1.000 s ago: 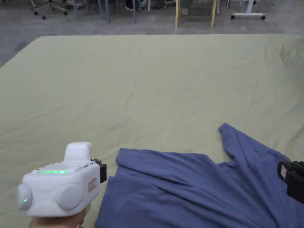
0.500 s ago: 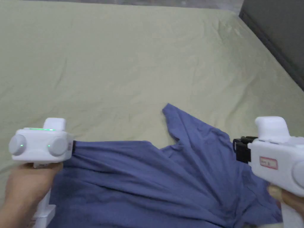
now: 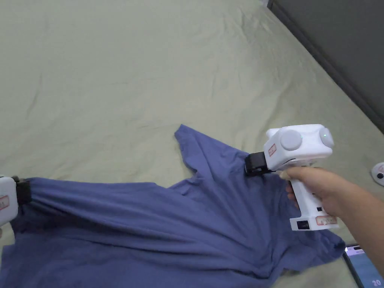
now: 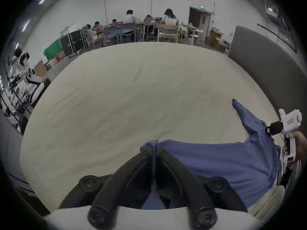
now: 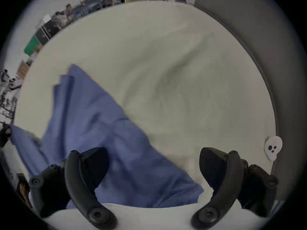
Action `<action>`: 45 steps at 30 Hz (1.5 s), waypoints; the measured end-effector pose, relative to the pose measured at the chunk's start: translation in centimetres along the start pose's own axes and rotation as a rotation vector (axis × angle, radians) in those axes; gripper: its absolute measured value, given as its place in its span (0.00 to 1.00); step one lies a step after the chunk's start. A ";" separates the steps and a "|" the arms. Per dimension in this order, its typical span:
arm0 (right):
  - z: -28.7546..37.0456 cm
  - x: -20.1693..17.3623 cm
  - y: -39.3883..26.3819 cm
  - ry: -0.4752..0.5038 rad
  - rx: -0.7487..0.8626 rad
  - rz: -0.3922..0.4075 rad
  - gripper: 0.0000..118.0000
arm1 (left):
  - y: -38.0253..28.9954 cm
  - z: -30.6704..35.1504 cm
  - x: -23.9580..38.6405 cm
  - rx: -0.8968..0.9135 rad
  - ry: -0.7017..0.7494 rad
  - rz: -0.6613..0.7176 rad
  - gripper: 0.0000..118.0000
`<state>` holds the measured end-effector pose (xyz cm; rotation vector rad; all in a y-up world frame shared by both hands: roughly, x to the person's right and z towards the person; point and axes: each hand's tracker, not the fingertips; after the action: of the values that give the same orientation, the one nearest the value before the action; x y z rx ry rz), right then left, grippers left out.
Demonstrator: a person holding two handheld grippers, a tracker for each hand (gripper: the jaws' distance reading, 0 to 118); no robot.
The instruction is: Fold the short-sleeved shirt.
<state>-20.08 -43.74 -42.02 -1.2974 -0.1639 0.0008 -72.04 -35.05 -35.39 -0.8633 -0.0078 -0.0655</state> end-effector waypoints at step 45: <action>53.7 -5.3 29.5 -0.148 1.002 0.127 0.04 | 45.8 18.3 -10.8 0.571 0.285 0.053 0.00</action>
<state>-29.15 15.18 -56.94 -0.3034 -0.1732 0.2572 -79.70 9.12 -58.64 -0.2780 0.2525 -0.1290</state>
